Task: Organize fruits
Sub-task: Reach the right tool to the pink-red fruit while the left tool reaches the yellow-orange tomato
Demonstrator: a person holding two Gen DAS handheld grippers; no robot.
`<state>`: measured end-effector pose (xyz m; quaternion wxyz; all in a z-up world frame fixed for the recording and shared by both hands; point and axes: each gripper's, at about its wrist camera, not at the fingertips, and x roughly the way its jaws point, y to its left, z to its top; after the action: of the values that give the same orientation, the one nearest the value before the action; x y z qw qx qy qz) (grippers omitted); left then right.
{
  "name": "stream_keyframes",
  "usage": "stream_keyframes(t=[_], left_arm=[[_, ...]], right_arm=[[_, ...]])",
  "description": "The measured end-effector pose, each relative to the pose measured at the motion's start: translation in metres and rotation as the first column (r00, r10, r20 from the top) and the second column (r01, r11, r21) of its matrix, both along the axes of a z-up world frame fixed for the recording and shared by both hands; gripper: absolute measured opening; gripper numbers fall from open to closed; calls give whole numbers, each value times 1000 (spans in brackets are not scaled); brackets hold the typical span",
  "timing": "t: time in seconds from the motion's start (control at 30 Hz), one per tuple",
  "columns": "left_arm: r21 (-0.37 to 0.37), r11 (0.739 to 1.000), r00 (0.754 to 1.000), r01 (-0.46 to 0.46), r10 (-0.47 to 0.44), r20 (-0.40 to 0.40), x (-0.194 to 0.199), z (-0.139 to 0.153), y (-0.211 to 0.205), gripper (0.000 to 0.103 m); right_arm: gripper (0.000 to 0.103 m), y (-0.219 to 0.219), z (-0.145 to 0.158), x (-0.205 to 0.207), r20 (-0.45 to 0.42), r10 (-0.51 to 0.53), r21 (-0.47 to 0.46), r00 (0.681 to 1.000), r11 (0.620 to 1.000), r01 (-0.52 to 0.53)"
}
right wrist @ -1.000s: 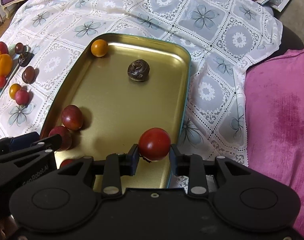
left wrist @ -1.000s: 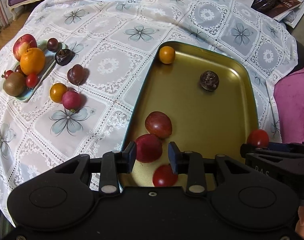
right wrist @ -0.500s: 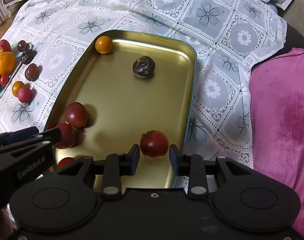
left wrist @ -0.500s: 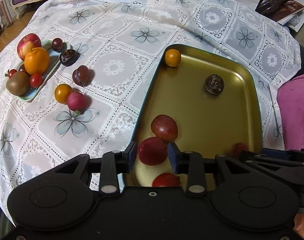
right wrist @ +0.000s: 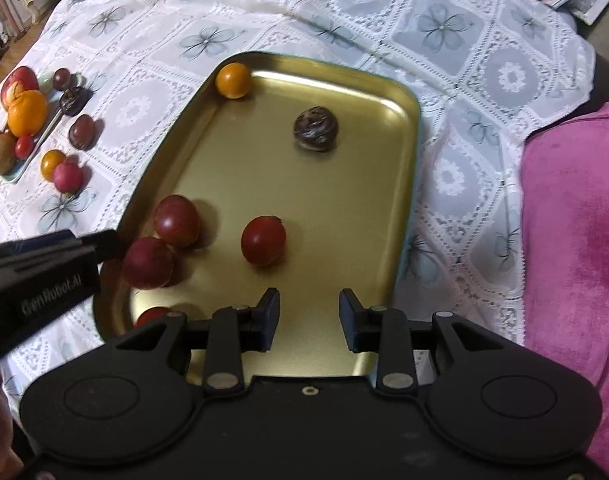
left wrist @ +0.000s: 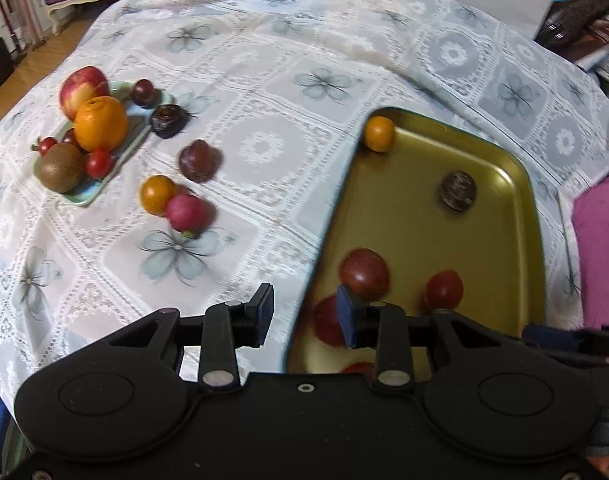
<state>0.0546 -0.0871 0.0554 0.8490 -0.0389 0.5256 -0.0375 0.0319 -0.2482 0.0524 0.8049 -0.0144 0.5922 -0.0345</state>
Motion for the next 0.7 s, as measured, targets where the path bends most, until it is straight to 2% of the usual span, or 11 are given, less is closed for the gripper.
stream_keyframes(t=[0.23, 0.5, 0.6, 0.7], left_arm=[[-17, 994, 994, -109, 110, 15, 15, 5, 46, 44], [28, 964, 964, -266, 266, -20, 42, -12, 112, 44], [56, 957, 957, -284, 286, -40, 54, -20, 127, 44], [46, 957, 956, -286, 288, -52, 66, -23, 139, 44]], right_arm=[[34, 21, 3, 14, -4, 54, 18, 999, 998, -54], [34, 68, 11, 43, 12, 167, 52, 986, 985, -167], [34, 85, 10, 55, 9, 203, 64, 979, 977, -203], [34, 103, 8, 66, 7, 235, 87, 972, 968, -235]])
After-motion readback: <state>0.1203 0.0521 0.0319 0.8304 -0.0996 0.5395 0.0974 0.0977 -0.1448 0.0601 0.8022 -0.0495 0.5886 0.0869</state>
